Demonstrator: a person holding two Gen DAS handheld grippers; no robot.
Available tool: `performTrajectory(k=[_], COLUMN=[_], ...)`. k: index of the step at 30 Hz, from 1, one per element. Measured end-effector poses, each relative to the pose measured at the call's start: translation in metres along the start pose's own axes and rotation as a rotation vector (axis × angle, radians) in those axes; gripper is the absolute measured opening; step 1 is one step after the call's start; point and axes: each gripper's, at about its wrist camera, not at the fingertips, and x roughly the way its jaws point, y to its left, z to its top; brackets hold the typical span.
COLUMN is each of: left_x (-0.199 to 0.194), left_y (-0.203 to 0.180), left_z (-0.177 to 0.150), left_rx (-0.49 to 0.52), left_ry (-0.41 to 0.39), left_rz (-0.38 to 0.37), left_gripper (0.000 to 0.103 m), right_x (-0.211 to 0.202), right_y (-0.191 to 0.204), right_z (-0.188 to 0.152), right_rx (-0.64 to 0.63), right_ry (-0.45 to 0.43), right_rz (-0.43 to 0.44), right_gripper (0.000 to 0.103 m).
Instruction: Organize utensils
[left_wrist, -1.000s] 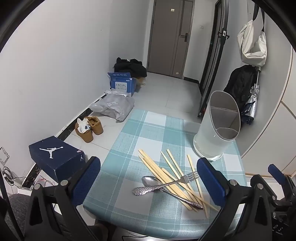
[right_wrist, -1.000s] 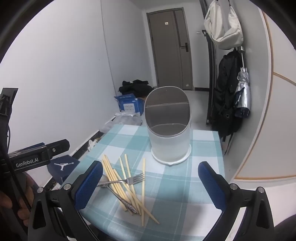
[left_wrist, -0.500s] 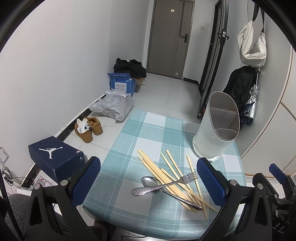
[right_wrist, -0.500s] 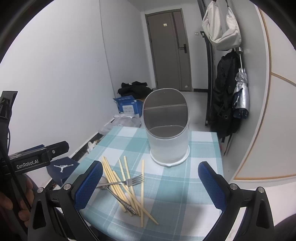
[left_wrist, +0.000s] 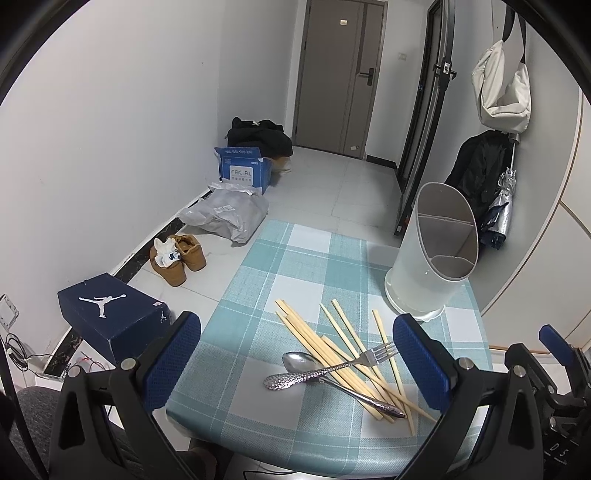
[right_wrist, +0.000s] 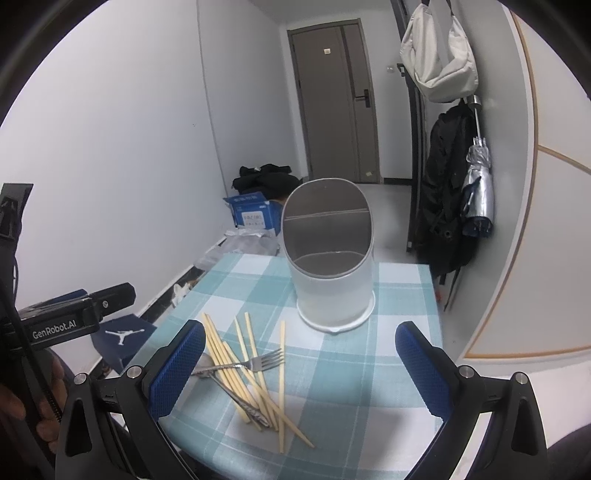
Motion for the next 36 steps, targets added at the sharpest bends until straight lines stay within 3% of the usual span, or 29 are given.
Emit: performTrajectory(k=[24,36], left_x=[0.001,0.013], left_y=[0.001,0.006], left_z=[0.0,0.003], left_rx=[-0.023,-0.057], left_ry=[0.011,0.055], left_rz=[-0.019,-0.043], left_gripper=[0.102,0.102], right_x=[-0.004,0.004], right_y=[-0.003,-0.003], right_z=[-0.001,-0.002], right_rx=[0.021,0.043], right_ry=[-0.03,-0.021], right_rz=[0.021,0.039], right_gripper=[0.103,0.103])
